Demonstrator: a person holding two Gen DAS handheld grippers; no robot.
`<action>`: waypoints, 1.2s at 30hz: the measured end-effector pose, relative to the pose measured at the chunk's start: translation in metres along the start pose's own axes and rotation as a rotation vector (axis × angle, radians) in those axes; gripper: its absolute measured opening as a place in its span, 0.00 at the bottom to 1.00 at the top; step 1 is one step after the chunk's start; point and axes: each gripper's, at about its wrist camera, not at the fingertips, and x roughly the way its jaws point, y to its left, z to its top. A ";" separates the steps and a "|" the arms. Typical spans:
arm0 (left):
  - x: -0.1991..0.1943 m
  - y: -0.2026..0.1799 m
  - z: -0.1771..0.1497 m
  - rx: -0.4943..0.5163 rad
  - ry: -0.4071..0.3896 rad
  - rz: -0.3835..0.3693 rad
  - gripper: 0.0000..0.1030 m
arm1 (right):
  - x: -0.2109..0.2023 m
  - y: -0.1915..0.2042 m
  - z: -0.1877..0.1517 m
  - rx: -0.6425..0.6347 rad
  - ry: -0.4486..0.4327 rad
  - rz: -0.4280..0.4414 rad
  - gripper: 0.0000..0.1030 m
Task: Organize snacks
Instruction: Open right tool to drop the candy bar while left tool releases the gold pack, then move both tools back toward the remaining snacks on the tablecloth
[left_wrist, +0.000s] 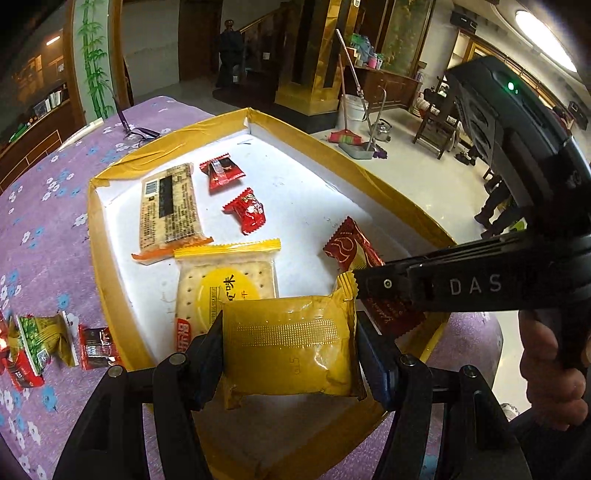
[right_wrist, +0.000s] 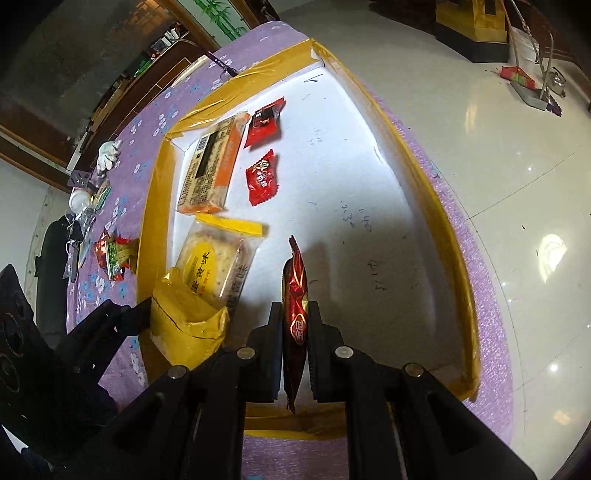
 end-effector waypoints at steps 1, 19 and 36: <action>0.001 0.000 0.000 0.001 0.004 0.002 0.67 | 0.000 0.000 0.000 -0.002 0.001 -0.001 0.11; -0.009 -0.001 0.003 0.002 -0.027 -0.014 0.70 | -0.021 -0.001 0.001 0.017 -0.088 -0.042 0.28; -0.060 0.027 -0.008 -0.074 -0.164 -0.025 0.77 | -0.035 0.020 -0.015 0.022 -0.144 -0.055 0.28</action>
